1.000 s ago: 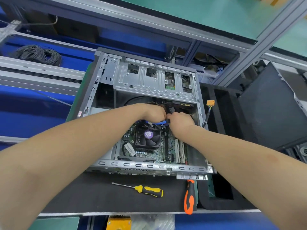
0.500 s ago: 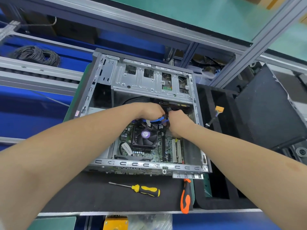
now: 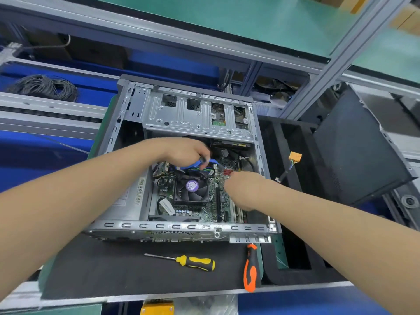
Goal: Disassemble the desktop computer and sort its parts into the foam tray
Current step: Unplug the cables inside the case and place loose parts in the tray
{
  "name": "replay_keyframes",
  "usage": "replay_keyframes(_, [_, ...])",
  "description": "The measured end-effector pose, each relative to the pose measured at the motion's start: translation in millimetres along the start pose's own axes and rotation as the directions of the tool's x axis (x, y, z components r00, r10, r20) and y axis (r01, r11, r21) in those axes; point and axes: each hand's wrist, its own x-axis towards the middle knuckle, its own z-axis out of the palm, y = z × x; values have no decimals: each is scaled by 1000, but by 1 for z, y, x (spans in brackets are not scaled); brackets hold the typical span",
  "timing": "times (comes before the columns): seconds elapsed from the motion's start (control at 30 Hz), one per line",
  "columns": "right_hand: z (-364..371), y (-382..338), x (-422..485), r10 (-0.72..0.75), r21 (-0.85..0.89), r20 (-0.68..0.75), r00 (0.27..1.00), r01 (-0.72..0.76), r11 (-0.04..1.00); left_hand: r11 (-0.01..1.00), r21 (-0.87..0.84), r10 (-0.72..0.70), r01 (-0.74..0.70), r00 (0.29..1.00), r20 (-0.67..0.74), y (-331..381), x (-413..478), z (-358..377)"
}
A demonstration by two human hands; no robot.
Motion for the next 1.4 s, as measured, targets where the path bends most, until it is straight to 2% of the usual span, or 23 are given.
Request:
replay_keyframes(0.1, [8, -5, -2, -7, -11, 8, 1000, 7, 1000, 995, -101, -21, 18, 999, -27, -4, -12, -6])
replay_keyframes(0.17, [11, -4, 0, -37, 14, -3, 999, 37, 999, 995, -89, -47, 45, 999, -19, -7, -18, -10])
replay_keyframes(0.3, [12, 0, 8, -14, 289, -151, 988, 58, 956, 997, -49, -52, 52, 999, -8, -18, -30, -21])
replay_keyframes(0.37, [10, 2, 14, 78, 510, -253, 964, 65, 858, 994, -103, -27, 24, 999, -34, -24, -37, -27])
replay_keyframes(0.43, [7, 3, 18, 139, 679, -367, 920, 163, 716, 979, -202, 17, -27, 999, -48, -29, -42, -29])
replay_keyframes(0.47, [6, 2, 19, 143, 703, -417, 898, 219, 676, 970, -235, 45, -57, 997, -58, -31, -43, -30])
replay_keyframes(0.53, [4, 0, 22, 123, 657, -486, 865, 269, 704, 941, -319, 95, -118, 992, -86, -34, -45, -29])
replay_keyframes(0.6, [3, -1, 24, 119, 576, -507, 854, 234, 783, 907, -396, 100, -143, 987, -128, -34, -46, -28])
replay_keyframes(0.67, [1, -1, 24, 194, 594, -540, 819, 208, 777, 898, -414, 83, -147, 982, -168, -32, -48, -27])
replay_keyframes(0.73, [-1, 1, 22, 292, 654, -590, 753, 233, 720, 918, -369, 67, -143, 976, -209, -31, -50, -25])
replay_keyframes(0.8, [1, 2, 18, 327, 671, -637, 698, 292, 682, 955, -262, 68, -142, 960, -272, -30, -54, -23])
replay_keyframes(0.9, [2, -1, 12, 337, 673, -670, 661, 350, 652, 962, -224, 75, -158, 937, -341, -30, -57, -22])
replay_keyframes(0.97, [0, -1, 12, 320, 675, -658, 681, 345, 653, 947, -277, 69, -160, 948, -312, -33, -60, -22])
replay_keyframes(1.07, [-1, -2, 12, 258, 671, -527, 810, 210, 711, 971, -192, 86, -140, 961, -263, -36, -72, -27])
replay_keyframes(1.13, [2, -1, 14, 274, 689, -445, 852, 131, 713, 982, -143, 78, -123, 954, -289, -38, -80, -31])
replay_keyframes(1.3, [3, 1, 24, 353, 860, -332, 875, 126, 495, 997, -48, 46, -65, 942, -333, -31, -78, -20])
replay_keyframes(1.33, [2, 0, 27, 352, 865, -330, 876, 131, 484, 999, -3, 45, -48, 944, -326, -29, -75, -16])
replay_keyframes(1.4, [0, -3, 35, 353, 855, -355, 866, 147, 498, 979, 202, 61, -7, 963, -261, -25, -66, -8])
